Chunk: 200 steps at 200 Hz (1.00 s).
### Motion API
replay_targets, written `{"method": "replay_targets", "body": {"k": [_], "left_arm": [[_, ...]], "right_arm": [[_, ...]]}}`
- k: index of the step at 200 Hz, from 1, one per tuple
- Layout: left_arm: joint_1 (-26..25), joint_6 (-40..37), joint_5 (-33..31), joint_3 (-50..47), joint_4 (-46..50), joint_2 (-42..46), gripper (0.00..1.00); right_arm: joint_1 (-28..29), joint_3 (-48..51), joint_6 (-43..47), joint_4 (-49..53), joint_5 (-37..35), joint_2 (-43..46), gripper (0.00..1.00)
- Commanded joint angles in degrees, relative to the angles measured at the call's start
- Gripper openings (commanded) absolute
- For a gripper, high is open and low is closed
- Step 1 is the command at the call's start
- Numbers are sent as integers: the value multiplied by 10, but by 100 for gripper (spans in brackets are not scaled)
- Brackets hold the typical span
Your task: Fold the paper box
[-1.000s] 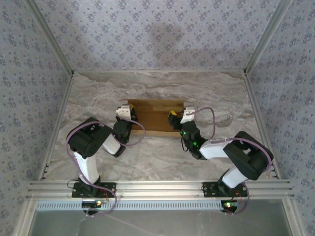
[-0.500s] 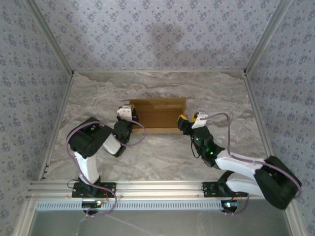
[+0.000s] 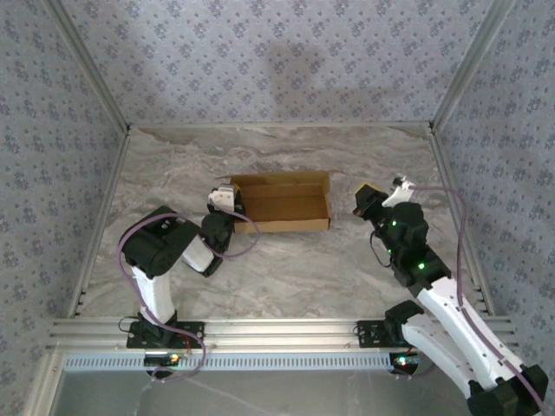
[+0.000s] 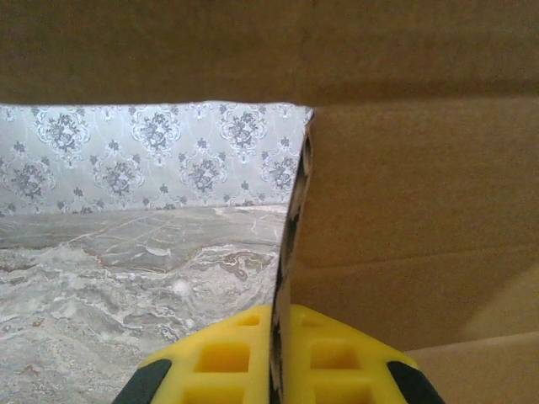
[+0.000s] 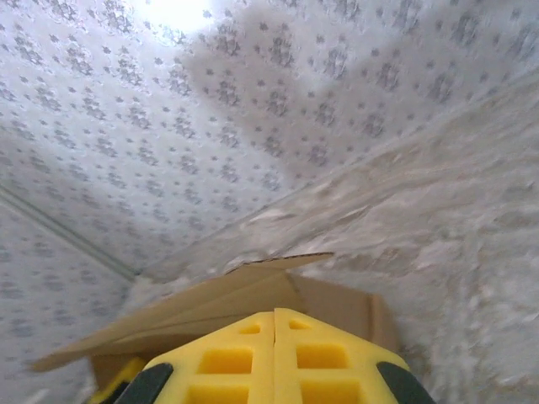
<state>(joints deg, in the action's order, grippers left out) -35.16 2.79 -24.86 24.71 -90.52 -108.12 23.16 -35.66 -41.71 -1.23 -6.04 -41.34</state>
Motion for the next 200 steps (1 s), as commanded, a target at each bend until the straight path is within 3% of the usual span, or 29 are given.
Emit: {"method": "replay_targets", "body": {"k": [1,8,22,29,53,89,126,157,200], "left_arm": [[-16,-13,29,-25,98,-34,0],[-18,-17,28,-25,98,-35,0],[-20,-22,28,-25,97,-35,0],[-21,-23,26,-25,98,-34,0],[-23,-28,26,-26,97,-32,0],[-29,-38,26,-27,97,-30,0],[-34,-43,26,-28,97,-30,0],[-37,-43,26,-26,98,-34,0],[-38,-45,27,-26,98,-36,0]], "right_arm": [[0,-96,-89,95,140,-89,20],[33,-131,-91,124,113,-115,31],[97,-181,-139,162,30,-158,34],[118,-198,-175,164,7,-178,40],[145,-255,-326,195,3,-261,50],[160,-299,-465,192,6,-346,52],[166,-284,-540,178,-63,-349,53],[159,-253,-561,87,-84,-346,51],[156,-272,-564,103,-104,-341,51]]}}
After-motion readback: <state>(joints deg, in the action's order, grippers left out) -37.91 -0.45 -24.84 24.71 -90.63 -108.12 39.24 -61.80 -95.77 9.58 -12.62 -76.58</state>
